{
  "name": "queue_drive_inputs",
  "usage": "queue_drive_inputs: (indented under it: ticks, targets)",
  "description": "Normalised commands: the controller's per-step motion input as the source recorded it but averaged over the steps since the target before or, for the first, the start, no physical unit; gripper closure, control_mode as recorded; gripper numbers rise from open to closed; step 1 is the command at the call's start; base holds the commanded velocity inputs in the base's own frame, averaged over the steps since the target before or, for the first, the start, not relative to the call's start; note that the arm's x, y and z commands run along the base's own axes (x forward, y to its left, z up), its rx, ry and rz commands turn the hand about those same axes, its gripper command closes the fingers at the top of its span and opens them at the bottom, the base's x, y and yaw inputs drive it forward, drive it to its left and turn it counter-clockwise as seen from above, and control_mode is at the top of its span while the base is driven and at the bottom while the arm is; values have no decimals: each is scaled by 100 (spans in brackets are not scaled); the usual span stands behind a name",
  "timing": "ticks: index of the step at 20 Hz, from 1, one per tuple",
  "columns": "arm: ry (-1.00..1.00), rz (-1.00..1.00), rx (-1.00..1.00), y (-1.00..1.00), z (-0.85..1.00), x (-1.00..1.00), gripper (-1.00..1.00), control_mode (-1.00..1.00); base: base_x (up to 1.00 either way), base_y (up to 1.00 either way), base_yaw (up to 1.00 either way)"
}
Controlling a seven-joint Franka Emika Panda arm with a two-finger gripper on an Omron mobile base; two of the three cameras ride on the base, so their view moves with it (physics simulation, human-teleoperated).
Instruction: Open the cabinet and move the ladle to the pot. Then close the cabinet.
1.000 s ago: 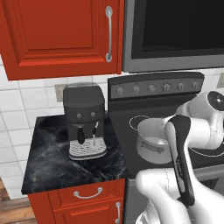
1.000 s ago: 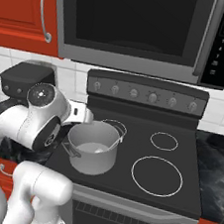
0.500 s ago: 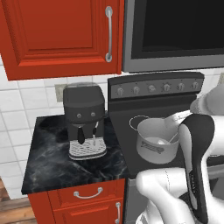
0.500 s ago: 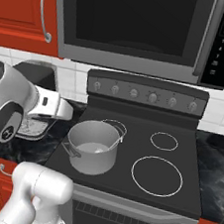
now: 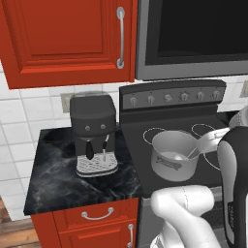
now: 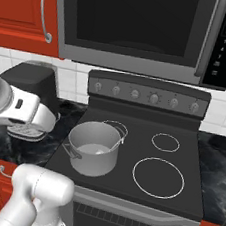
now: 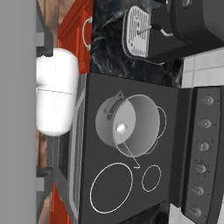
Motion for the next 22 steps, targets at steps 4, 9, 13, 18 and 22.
queue_drive_inputs:
  ticks: [4,9,13,18,22]
  targets:
    - [14,-1,1,3,0,-5,-100,-100,0,0,0]
    - [9,0,2,3,0,0,-100,-100,0,0,0]
    - [5,0,1,12,0,22,-100,-100,0,0,0]
    - [0,0,0,0,0,4,-100,-100,0,0,0]
    - [-2,-1,0,-9,-6,-3,-100,-100,0,0,0]
